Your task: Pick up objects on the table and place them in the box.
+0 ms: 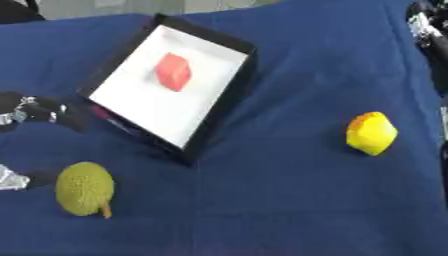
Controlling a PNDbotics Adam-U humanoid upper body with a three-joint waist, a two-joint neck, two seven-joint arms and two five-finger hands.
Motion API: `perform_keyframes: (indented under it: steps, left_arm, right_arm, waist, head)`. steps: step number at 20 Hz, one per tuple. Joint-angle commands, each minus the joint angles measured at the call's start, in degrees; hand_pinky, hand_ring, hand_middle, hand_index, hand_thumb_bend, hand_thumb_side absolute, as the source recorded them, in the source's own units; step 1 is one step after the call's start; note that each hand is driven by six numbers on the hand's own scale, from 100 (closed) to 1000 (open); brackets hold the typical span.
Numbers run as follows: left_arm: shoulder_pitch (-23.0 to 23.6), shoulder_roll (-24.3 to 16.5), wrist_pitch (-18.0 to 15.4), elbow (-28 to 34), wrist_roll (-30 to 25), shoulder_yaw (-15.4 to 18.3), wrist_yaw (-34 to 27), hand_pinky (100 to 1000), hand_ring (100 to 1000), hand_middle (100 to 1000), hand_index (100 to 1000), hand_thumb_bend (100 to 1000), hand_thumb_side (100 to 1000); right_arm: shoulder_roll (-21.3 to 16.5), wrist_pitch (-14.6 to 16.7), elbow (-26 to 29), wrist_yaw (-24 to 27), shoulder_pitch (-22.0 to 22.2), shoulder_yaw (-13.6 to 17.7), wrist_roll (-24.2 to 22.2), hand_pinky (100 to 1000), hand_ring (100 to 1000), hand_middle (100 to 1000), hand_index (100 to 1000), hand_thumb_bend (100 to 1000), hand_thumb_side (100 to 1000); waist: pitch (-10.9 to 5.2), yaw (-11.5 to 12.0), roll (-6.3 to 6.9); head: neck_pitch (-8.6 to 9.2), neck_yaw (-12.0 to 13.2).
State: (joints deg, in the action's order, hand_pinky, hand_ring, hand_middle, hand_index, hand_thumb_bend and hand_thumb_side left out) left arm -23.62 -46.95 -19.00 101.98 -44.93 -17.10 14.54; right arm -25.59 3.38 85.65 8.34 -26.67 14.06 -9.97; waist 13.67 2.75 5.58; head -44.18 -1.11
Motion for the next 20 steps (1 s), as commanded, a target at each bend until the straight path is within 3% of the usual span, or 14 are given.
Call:
perform_keyframes:
  steps: [1, 9, 14, 20]
  left_arm:
    - [-0.1, -0.61, -5.69, -1.18, -4.22, -0.17, 2.77, 912, 851, 851, 908, 462, 237]
    - [1.05, -0.49, -7.26, -3.86, -6.79, -1.66, 5.69, 927, 862, 861, 914, 486, 361]
    - [1.33, -0.55, -7.62, -4.97, -7.03, -2.52, 6.75, 924, 860, 858, 909, 472, 379]
    - [1.12, 0.46, -6.22, -6.37, -7.0, -2.76, 8.92, 903, 844, 843, 911, 460, 328]
  right_arm:
    - [-1.98, 0.23, 0.56, 0.21, -0.78, 0.08, -0.04, 1000, 1000, 1000, 959, 100, 470]
    - [-2.0, 0.41, 0.61, 0.3, -0.99, 0.01, -0.08, 1000, 1000, 1000, 959, 100, 470]
    - [-1.9, 0.4, 0.69, 0.35, -1.17, -0.05, -0.05, 1000, 1000, 1000, 959, 100, 470]
    - [-1.82, 0.5, 0.69, 0.35, -1.3, -0.16, -0.17, 1000, 1000, 1000, 958, 100, 470]
  waist:
    - [-0.87, -0.05, -0.98]
    - [-0.52, -0.28, -1.04]
    - [-0.3, -0.53, -1.06]
    - [-0.08, -0.69, -1.25]
  head:
    - [0.06, 0.22]
    - [0.06, 0.63]
    - [0.06, 0.72]
    - [0.06, 1.09]
